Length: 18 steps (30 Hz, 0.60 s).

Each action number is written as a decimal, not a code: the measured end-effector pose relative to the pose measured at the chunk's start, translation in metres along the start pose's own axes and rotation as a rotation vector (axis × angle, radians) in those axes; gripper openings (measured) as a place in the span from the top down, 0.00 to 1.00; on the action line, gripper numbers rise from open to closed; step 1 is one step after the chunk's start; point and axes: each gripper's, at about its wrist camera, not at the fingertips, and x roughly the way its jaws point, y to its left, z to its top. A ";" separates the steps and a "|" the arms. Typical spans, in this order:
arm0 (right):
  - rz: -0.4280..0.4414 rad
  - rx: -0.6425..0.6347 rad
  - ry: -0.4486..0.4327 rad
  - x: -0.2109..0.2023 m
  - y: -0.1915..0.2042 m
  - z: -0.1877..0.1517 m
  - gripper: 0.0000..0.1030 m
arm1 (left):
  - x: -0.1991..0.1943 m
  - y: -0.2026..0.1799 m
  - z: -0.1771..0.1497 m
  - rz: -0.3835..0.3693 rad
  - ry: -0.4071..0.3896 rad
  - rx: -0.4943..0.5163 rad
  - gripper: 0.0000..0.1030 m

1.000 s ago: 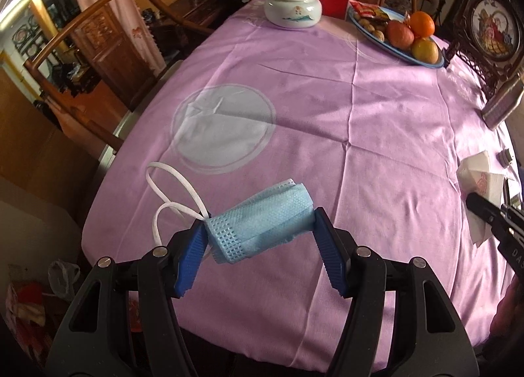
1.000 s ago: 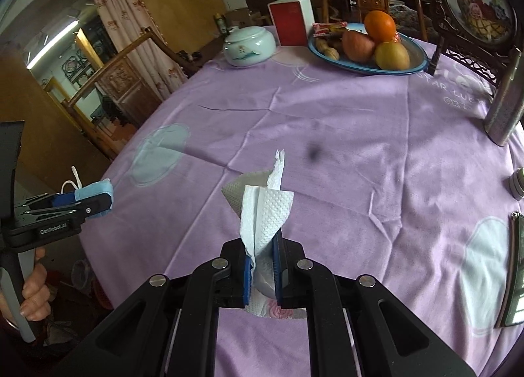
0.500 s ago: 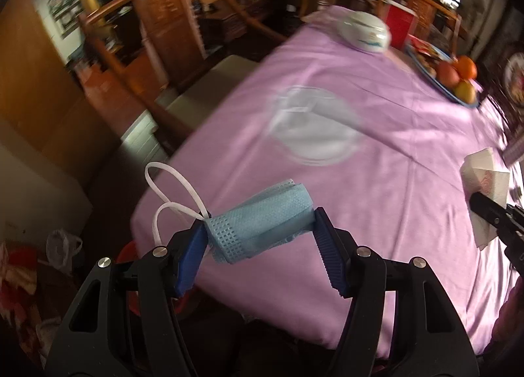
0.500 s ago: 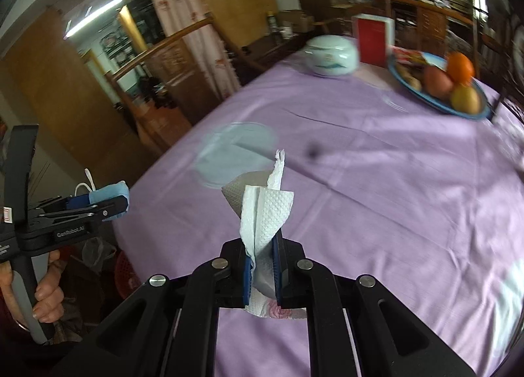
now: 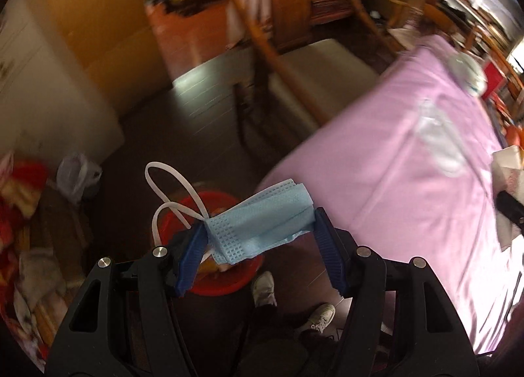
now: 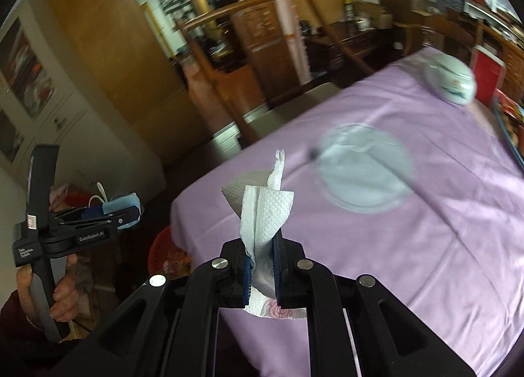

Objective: Collect trash
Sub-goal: 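Carry the blue mask and tissue over the red wastebasket, then open the left tool to drop the blue mask into the wastebasket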

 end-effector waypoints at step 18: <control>0.007 -0.076 0.104 0.039 0.053 0.010 0.89 | 0.076 0.111 -0.028 0.010 0.228 -0.254 0.25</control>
